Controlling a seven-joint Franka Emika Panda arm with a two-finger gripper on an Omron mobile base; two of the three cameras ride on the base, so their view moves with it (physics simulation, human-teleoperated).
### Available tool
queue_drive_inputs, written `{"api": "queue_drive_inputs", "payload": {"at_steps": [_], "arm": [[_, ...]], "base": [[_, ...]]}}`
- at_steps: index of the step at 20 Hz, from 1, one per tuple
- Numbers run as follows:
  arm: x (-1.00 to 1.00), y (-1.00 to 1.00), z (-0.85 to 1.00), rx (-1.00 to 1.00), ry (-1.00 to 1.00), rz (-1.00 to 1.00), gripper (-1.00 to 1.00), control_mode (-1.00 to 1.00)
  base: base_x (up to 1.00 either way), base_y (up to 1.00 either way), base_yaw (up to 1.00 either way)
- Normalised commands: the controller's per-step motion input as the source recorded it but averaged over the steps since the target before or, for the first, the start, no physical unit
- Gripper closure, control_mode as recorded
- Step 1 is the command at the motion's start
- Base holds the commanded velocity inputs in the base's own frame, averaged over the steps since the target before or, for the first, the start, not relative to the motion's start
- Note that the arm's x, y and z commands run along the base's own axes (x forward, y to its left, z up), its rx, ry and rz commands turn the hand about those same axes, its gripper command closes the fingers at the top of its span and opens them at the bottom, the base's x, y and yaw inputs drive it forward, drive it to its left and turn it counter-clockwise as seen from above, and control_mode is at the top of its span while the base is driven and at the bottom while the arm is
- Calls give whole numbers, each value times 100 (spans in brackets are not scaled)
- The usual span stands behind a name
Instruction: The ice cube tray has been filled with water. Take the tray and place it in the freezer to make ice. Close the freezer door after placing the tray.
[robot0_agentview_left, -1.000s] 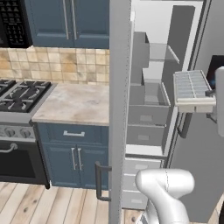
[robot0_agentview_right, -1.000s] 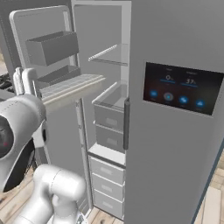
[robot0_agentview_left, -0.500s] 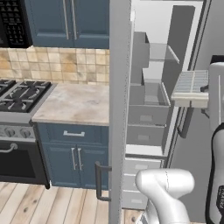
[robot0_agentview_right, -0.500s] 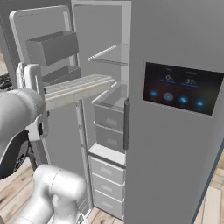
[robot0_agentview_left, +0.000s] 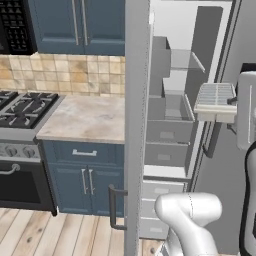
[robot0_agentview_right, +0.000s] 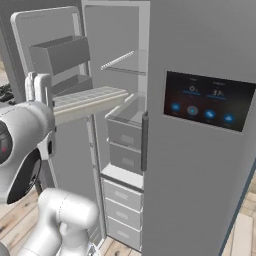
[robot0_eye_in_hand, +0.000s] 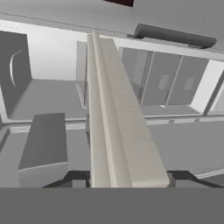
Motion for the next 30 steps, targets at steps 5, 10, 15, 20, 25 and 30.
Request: {"api": "queue_drive_inputs", "payload": {"at_steps": [5, 10, 15, 20, 25, 30], "arm": [[22, 0, 0, 3, 0, 7, 100, -100], [23, 0, 0, 0, -8, 5, 100, -100], [16, 0, 0, 0, -20, 4, 100, -100], [15, 0, 0, 0, -13, 1, 100, -100], [9, 0, 9, 0, 0, 0, 100, -100], [14, 0, 17, 0, 0, 0, 100, -100]], "base": [[0, 0, 0], [0, 0, 0], [0, 0, 0], [0, 0, 0], [0, 0, 0], [0, 0, 0]]}}
